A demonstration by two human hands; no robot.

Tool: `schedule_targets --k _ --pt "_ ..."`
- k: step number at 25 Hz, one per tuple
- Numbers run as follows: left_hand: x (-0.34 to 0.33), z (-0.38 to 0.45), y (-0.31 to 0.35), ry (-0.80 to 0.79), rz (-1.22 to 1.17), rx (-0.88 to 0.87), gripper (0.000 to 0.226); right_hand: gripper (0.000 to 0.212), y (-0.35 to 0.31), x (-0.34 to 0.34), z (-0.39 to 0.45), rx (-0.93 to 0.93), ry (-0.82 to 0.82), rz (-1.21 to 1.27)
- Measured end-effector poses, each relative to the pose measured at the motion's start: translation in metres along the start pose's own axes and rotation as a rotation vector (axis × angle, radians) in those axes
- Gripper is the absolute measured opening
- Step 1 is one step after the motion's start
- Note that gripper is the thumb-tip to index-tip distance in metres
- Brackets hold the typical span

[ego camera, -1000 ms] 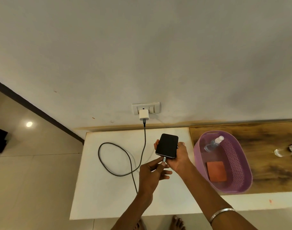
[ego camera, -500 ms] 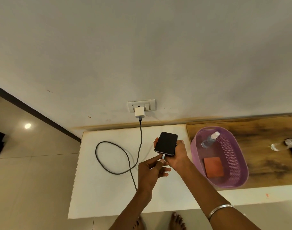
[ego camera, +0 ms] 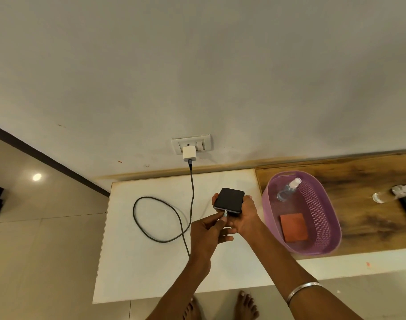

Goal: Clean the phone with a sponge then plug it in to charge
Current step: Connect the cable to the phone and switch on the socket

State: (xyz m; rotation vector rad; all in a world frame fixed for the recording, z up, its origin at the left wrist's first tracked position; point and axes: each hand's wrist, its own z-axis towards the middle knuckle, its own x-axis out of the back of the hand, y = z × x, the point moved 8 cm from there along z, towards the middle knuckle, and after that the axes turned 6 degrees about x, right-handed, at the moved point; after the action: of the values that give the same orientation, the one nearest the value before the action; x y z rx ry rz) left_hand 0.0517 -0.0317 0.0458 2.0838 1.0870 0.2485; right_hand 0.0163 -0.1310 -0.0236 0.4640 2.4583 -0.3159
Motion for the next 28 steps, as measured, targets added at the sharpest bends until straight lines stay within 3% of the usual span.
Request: schedule_targets --k 4,9,28 --pt "0.001 0.004 -0.003 0.021 0.038 0.076 0.012 0.059 -0.004 0.002 0.004 0.05 -0.005 -0.015" --pt "0.001 0.008 -0.006 0.015 -0.002 0.201 0.009 0.066 -0.008 -0.007 0.003 0.051 -0.128 -0.105" --pt "-0.006 0.017 -0.016 0.192 0.077 0.138 0.017 0.067 -0.006 0.003 0.004 0.081 -0.205 -0.035"
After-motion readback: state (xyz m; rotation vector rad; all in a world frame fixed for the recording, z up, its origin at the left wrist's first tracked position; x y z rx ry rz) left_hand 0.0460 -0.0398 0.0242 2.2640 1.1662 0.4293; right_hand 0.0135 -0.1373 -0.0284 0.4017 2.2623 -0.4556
